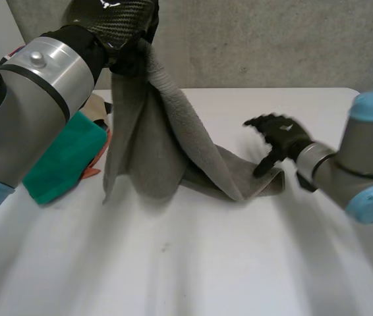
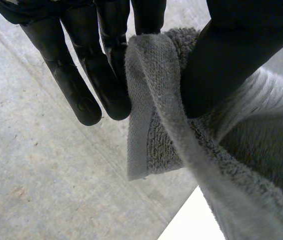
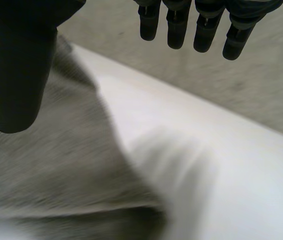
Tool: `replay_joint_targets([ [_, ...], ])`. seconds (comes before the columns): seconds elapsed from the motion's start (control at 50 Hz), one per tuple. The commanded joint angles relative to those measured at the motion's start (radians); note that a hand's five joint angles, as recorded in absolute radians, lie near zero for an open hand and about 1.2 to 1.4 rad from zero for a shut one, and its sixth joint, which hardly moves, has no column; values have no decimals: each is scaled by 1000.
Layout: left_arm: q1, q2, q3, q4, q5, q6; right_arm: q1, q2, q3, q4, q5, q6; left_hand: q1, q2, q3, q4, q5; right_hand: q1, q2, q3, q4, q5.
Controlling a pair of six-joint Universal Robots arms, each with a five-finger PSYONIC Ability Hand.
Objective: Fold the laundry.
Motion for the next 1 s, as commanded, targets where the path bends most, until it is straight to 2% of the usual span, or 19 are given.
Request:
replay_joint_targets([
  [0.02, 9, 9, -6, -17, 3, -8, -92, -131, 62, 176, -14, -81, 253, 203, 201, 197, 255, 14, 32, 32, 31, 17],
  [0.1, 3, 18, 8, -16, 5, -17, -67, -131, 163, 241, -32, -119, 253, 203, 201, 197, 255, 17, 35, 34, 33, 20],
  [0.22, -14, 21, 47, -20, -5, -32, 34, -116, 289, 13, -16, -41, 253, 203, 201, 197, 255, 20, 38, 37, 36, 23],
  [0.3, -23, 24, 78, -34, -20, -45, 91, -73, 300, -171, 43, 31, 253, 203, 201, 197, 255, 23, 41, 40, 39, 26],
  [0.44, -20, 46, 100, -49, -34, -57, 117, 4, 234, -204, 107, -5, 253, 203, 201, 197, 255, 129, 146, 146, 145, 131],
  [0.5, -17, 63, 101, -49, -38, -72, 114, 33, 205, -204, 115, -35, 253, 203, 201, 197, 255, 304, 322, 322, 321, 307],
  [0.54, -11, 76, 97, -49, -43, -89, 109, 53, 184, -210, 115, -53, 253, 203, 201, 197, 255, 533, 550, 550, 549, 535],
  [0.56, -8, 84, 95, -49, -45, -95, 106, 62, 174, -211, 116, -59, 253, 203, 201, 197, 255, 679, 697, 697, 695, 682],
  [0.58, 0, 93, 91, -49, -51, -109, 100, 77, 148, -210, 124, -64, 253, 203, 201, 197, 255, 1111, 1128, 1128, 1127, 1113],
  [0.6, 6, 99, 86, -49, -54, -117, 96, 82, 136, -210, 129, -65, 253, 203, 201, 197, 255, 1168, 1185, 1185, 1184, 1170],
  [0.66, 38, 124, 61, -49, -66, -141, 57, 71, 110, -185, 173, -68, 253, 203, 201, 197, 255, 1168, 1186, 1186, 1185, 1171],
  [0.72, 69, 142, 25, -49, -61, -150, 21, 13, 101, -156, 181, -88, 253, 203, 201, 197, 255, 1168, 1186, 1186, 1185, 1171],
  [0.8, 122, 153, -58, -57, -40, -154, -22, -151, 69, -52, 127, -215, 253, 203, 201, 197, 255, 1168, 1186, 1186, 1185, 1171],
  [0.88, 177, 144, -190, -62, -20, -155, -65, -326, -40, 130, 48, -381, 253, 203, 201, 197, 255, 1168, 1186, 1186, 1185, 1171],
  [1.0, 233, 84, -334, -40, -17, -163, -55, -312, -165, 321, 15, -452, 253, 203, 201, 197, 255, 1168, 1186, 1186, 1185, 1171],
])
